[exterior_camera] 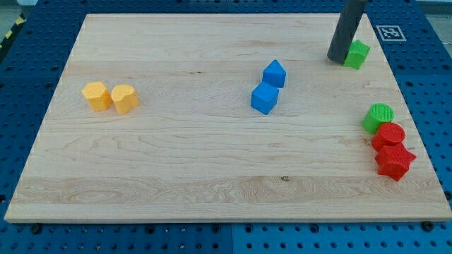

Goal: Bring the green star into the green circle

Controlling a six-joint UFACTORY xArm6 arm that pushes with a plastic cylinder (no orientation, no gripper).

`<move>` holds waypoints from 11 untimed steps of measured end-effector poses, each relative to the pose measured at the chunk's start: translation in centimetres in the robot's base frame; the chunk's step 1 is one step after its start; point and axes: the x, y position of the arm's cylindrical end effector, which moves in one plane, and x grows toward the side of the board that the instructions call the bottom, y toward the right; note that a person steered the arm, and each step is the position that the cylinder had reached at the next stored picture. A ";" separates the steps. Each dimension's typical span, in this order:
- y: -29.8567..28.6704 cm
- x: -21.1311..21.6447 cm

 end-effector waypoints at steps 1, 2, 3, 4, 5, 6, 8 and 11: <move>0.0 -1.1; 0.0 -1.6; -0.8 -2.7; 1.1 -3.8; 4.7 -2.3; 5.3 0.7; 6.0 0.2; 5.0 3.9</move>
